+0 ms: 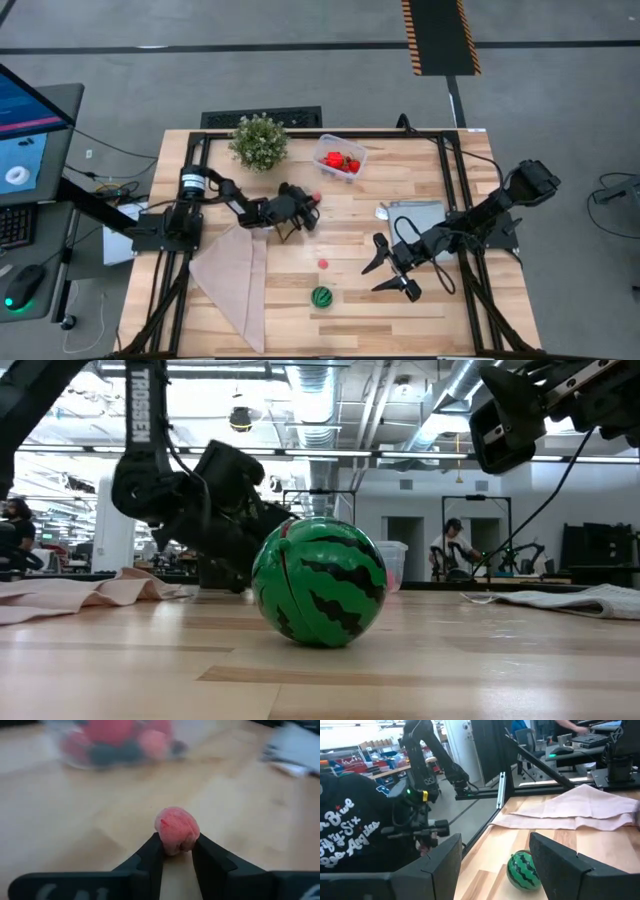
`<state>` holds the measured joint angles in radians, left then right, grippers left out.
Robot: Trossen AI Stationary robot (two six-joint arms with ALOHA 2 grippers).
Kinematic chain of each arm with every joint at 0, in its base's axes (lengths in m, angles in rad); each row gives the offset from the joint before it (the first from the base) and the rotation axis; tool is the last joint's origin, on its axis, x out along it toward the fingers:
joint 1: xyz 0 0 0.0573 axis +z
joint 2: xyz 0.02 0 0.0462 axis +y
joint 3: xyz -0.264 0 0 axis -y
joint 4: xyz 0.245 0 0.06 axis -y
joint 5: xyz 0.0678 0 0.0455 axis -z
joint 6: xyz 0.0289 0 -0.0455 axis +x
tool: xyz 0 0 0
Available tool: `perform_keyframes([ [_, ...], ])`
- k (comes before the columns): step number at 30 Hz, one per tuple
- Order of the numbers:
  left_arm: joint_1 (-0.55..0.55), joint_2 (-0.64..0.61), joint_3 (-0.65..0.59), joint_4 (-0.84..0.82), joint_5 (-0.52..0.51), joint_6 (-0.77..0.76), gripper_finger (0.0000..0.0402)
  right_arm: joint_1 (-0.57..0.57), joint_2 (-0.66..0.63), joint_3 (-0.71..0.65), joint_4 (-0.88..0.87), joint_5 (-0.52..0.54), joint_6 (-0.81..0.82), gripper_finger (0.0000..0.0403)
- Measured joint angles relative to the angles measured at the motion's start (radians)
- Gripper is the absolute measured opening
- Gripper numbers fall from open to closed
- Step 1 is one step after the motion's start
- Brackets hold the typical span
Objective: Pick and placing Produce into tupperware
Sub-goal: Put the peach into the transparent bin
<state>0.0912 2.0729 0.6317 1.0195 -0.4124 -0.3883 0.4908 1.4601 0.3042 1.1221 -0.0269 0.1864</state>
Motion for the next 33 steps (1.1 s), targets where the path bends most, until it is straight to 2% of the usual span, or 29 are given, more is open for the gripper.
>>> perform_keyframes([
  [9, -0.062, -0.196, -0.033, -0.006, 0.037, -0.002, 0.0081, 0.000, 0.000, 0.000, -0.008, 0.000, 0.008, 0.0256],
  [16, -0.002, -0.362, 0.005, -0.114, 0.047, 0.073, 0.0082, 0.000, 0.000, 0.000, -0.008, 0.000, 0.008, 0.0256],
  [20, 0.073, -0.400, 0.089, -0.280, 0.100, 0.093, 0.0082, -0.002, 0.000, 0.000, -0.008, 0.000, 0.008, 0.0256],
  [25, 0.180, -0.383, 0.282, -0.531, 0.228, 0.099, 0.0082, -0.009, 0.000, 0.000, -0.007, 0.001, 0.008, 0.0256],
  [31, 0.281, -0.383, 0.522, -0.968, 0.289, 0.115, 0.0082, -0.009, 0.000, 0.000, -0.013, 0.001, 0.007, 0.0256],
  [33, 0.307, -0.367, 0.569, -1.041, 0.326, 0.119, 0.0082, -0.009, 0.000, 0.000, -0.013, 0.001, 0.001, 0.0256],
])
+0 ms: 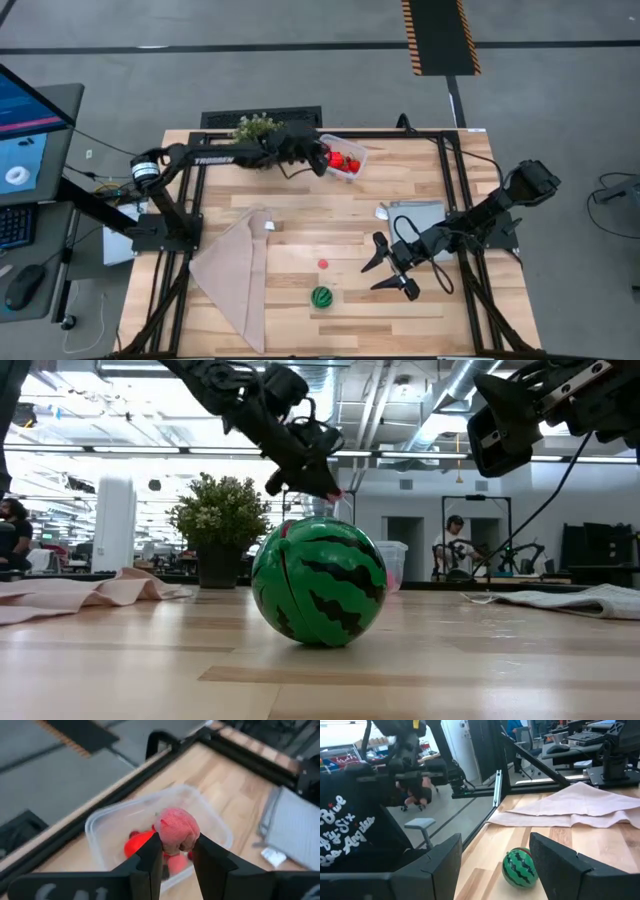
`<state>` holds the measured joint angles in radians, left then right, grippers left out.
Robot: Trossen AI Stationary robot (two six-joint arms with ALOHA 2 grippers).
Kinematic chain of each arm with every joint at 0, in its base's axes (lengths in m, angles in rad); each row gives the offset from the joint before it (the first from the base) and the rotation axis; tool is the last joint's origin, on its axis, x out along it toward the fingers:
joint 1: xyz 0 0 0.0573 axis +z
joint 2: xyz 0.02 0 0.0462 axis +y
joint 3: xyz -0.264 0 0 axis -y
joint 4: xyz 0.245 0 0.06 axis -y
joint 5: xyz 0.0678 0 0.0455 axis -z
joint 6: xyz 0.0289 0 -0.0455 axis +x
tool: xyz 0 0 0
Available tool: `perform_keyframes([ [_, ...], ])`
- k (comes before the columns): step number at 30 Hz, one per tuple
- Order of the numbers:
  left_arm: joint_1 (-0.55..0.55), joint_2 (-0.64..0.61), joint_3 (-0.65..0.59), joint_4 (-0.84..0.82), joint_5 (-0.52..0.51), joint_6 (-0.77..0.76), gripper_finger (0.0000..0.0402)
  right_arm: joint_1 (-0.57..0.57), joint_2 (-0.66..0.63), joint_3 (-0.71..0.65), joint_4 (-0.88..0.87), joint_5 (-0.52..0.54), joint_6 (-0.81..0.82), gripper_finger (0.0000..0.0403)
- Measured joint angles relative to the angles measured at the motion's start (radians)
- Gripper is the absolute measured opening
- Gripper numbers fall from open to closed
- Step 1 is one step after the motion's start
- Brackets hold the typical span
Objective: Pick and placing Produce into tupperware
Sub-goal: Put the peach into the transparent bin, then put the watermelon into the transparent bin
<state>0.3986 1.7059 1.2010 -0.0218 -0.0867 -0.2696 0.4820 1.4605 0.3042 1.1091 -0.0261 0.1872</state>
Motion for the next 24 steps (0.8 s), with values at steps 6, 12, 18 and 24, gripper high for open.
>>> perform_keyframes([
  [6, 0.033, 0.057, 0.044, 0.022, 0.143, -0.022, 0.0082, -0.001, 0.000, 0.000, 0.011, 0.000, -0.010, 0.0256],
  [12, 0.036, 0.113, 0.047, 0.042, 0.076, -0.043, 0.0112, -0.007, 0.000, 0.000, 0.002, 0.000, -0.004, 0.0256],
  [18, 0.033, 0.121, 0.047, 0.046, 0.066, -0.034, 0.0203, -0.007, 0.000, 0.000, -0.008, 0.000, -0.004, 0.0256],
  [24, 0.032, 0.121, 0.047, 0.032, 0.122, -0.053, 0.0277, -0.007, 0.000, 0.000, -0.009, 0.000, 0.003, 0.0256],
])
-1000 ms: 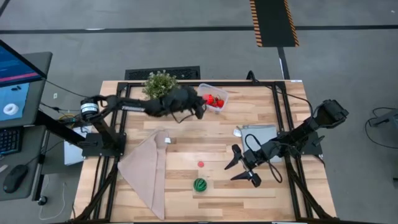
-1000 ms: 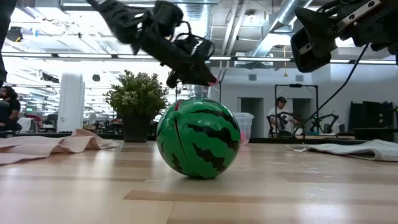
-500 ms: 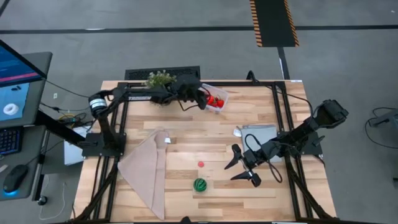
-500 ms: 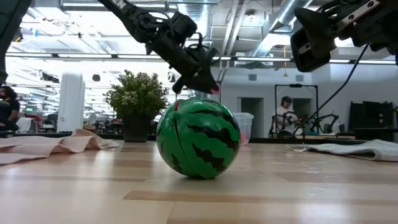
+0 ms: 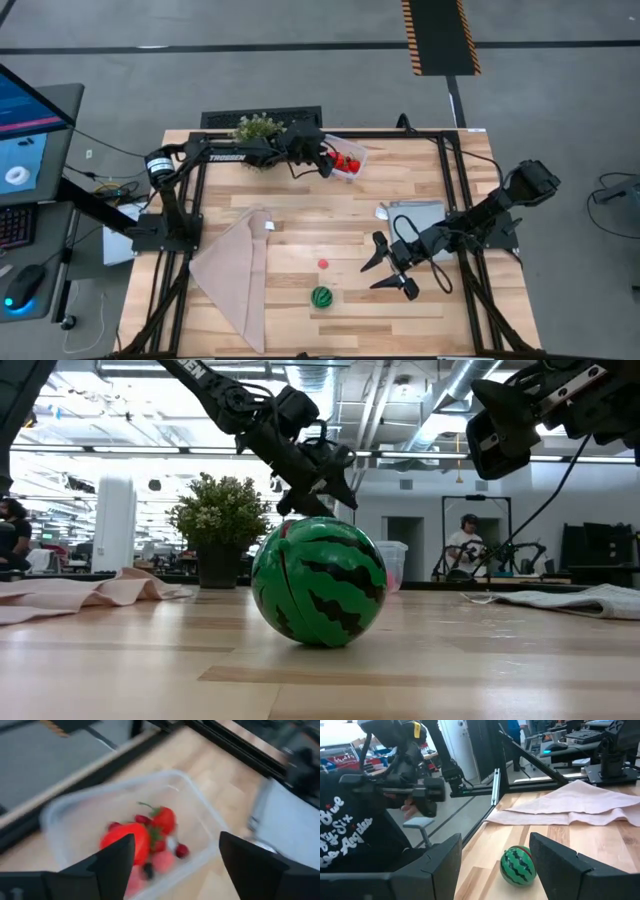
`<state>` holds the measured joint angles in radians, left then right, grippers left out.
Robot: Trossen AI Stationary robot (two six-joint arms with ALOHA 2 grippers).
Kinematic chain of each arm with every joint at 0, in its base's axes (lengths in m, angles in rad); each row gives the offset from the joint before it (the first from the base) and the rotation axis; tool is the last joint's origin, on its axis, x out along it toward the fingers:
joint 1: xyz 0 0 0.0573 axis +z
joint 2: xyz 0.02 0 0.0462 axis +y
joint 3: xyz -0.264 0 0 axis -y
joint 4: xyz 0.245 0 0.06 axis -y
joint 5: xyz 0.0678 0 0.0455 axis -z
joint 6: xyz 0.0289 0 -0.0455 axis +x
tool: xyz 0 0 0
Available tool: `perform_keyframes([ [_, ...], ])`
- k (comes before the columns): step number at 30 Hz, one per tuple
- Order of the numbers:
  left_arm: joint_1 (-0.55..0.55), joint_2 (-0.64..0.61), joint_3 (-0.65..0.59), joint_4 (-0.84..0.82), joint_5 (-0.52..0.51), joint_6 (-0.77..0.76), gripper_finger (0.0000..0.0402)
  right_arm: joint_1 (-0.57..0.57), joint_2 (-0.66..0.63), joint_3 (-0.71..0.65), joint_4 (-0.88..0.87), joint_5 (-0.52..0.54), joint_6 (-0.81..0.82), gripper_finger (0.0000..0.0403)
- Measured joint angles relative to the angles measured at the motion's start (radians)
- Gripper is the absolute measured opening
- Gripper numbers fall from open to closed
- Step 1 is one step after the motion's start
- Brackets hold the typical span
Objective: Pick and placing Produce into tupperware
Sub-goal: Put the watermelon into the transparent bin
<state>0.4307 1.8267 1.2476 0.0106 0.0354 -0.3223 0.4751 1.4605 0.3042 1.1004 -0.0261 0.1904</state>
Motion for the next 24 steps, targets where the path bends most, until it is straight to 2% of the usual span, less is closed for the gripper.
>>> perform_keyframes([
  [5, -0.035, -0.030, -0.001, -0.025, 0.146, 0.028, 0.0290, 0.000, 0.000, 0.000, 0.000, 0.000, 0.024, 0.0256],
  [13, -0.183, -0.240, -0.085, -0.096, 0.117, 0.082, 0.0287, 0.019, 0.000, 0.000, -0.001, 0.001, 0.064, 0.0256],
  [19, -0.396, -0.404, -0.227, -0.161, -0.021, 0.032, 0.0286, 0.035, 0.000, 0.000, -0.003, 0.027, 0.065, 0.0256],
  [24, -0.589, -0.480, -0.331, -0.133, -0.218, -0.087, 0.0286, 0.027, 0.000, 0.000, -0.005, 0.032, 0.066, 0.0256],
])
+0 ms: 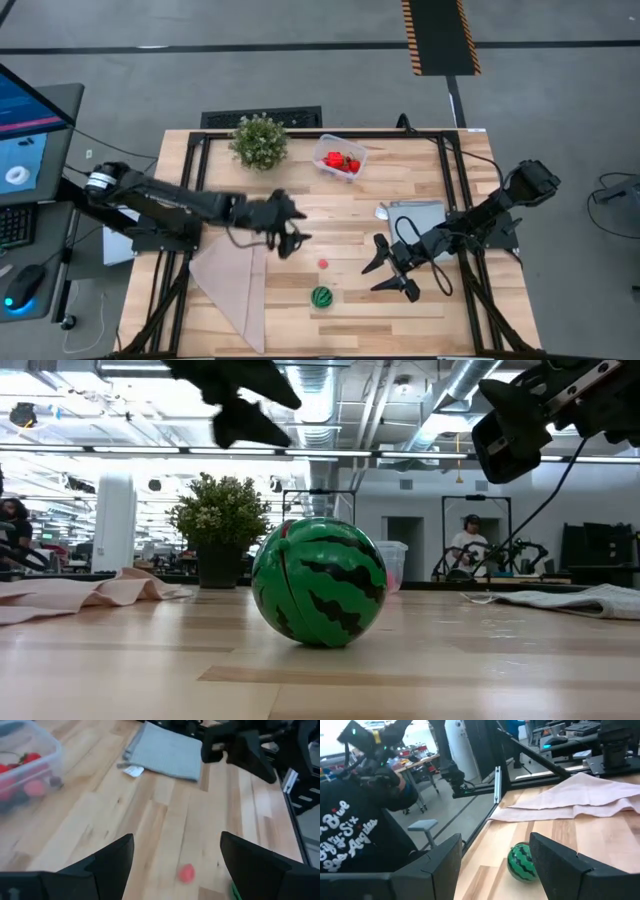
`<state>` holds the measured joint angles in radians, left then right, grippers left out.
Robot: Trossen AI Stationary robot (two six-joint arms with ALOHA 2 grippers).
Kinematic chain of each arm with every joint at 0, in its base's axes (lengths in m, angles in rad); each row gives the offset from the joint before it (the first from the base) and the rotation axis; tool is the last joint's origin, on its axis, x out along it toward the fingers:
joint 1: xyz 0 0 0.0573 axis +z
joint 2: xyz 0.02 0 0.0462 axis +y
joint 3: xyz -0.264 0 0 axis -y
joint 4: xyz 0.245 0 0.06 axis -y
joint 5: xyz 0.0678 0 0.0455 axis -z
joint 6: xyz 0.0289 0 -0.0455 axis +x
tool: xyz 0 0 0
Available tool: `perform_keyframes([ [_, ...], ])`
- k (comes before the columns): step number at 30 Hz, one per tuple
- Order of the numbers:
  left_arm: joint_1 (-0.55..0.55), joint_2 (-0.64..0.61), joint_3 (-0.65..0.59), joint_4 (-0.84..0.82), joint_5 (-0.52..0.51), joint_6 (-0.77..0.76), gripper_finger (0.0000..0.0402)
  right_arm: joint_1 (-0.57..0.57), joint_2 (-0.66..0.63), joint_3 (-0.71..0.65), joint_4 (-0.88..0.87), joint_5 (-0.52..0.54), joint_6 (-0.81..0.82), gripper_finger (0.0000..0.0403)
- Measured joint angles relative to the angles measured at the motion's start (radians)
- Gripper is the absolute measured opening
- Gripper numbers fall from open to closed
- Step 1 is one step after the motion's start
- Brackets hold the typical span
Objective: Pick and placing Produce into tupperware
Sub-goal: Put the watermelon into the transparent bin
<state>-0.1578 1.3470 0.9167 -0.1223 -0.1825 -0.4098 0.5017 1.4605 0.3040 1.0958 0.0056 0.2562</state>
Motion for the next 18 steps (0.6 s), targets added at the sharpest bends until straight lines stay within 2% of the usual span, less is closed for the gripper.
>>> perform_keyframes([
  [4, -0.148, -0.007, -0.066, 0.077, -0.231, -0.064, 0.0286, -0.023, 0.000, 0.000, -0.008, 0.000, 0.055, 0.0256],
  [6, -0.206, 0.003, -0.094, 0.123, -0.310, -0.105, 0.0286, -0.037, 0.000, 0.000, -0.025, 0.000, 0.082, 0.0256],
  [8, -0.248, 0.015, -0.106, 0.156, -0.341, -0.171, 0.0286, -0.046, 0.000, 0.000, -0.051, 0.000, 0.108, 0.0256],
  [13, -0.336, 0.054, -0.106, 0.173, -0.326, -0.295, 0.0286, -0.067, 0.000, 0.000, -0.106, -0.001, 0.111, 0.0256],
  [18, -0.422, 0.118, -0.106, 0.221, -0.551, -0.467, 0.0286, -0.086, 0.000, 0.000, -0.145, -0.001, 0.111, 0.0256],
])
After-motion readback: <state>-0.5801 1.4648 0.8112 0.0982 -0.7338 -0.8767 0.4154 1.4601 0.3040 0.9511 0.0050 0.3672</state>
